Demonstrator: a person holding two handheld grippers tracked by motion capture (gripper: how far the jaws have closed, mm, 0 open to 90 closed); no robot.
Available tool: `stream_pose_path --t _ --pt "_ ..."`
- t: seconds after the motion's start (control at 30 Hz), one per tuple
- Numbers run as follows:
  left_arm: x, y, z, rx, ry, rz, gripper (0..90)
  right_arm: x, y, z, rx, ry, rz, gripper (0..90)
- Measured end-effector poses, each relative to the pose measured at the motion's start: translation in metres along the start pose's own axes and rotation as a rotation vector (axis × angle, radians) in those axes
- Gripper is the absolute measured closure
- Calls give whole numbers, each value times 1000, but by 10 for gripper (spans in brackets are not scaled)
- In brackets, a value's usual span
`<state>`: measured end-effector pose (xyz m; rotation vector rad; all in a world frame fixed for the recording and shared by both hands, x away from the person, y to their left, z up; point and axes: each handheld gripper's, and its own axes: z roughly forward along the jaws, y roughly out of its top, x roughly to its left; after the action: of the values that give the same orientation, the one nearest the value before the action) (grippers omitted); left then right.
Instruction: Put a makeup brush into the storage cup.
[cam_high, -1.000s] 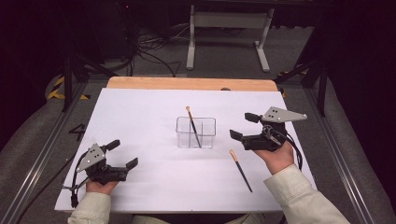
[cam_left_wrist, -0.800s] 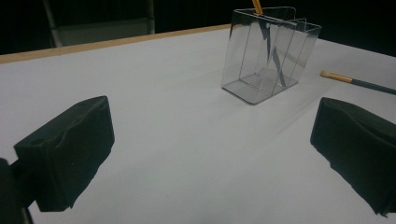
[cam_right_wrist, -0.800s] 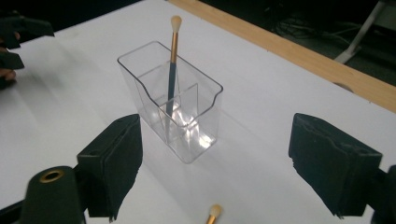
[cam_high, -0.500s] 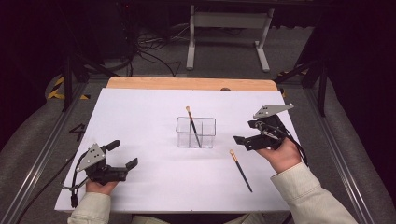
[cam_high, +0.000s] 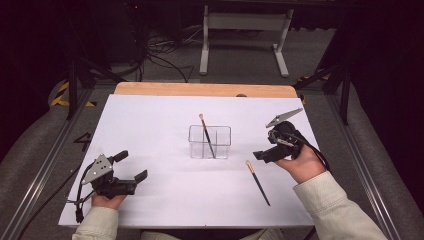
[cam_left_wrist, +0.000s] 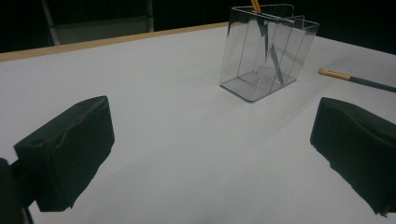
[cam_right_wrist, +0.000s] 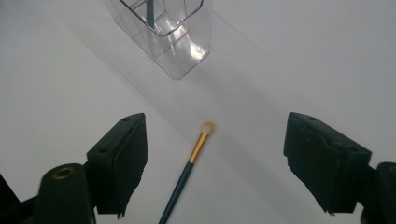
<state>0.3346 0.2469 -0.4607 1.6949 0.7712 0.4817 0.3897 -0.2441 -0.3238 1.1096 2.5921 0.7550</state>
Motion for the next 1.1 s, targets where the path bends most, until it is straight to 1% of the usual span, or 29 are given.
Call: stream_pose_path --t 0.13,0.23,0.3,0.33,0.37,0.47,0.67,0.73,0.77,0.83,1.1 --pt "0 0 0 0 -1 0 3 -1 -1 3 37 -4 -2 223" --pt "0 0 0 0 -1 0 3 0 -1 4 49 -5 -5 223" --pt "0 0 0 -1 -2 0 3 0 -1 6 70 -10 -11 224" --pt "0 0 0 -1 -2 2 6 0 -1 8 101 -1 -16 227" --pt "0 0 0 -1 -2 2 6 0 -1 8 101 -1 -16 227" --pt "0 0 0 -2 -3 2 6 1 0 12 136 -4 -28 237" --pt "0 0 0 -1 -4 1 6 2 0 16 149 -4 -33 247" --pt "0 0 0 -5 -3 1 6 2 -1 17 154 0 -34 263" --pt "0 0 0 -3 -4 2 6 2 -1 19 162 7 -37 270" --pt "0 0 0 -3 -3 1 6 3 -3 23 177 4 -40 284" --pt "0 0 0 -3 -3 2 6 1 -7 33 209 10 -43 306"
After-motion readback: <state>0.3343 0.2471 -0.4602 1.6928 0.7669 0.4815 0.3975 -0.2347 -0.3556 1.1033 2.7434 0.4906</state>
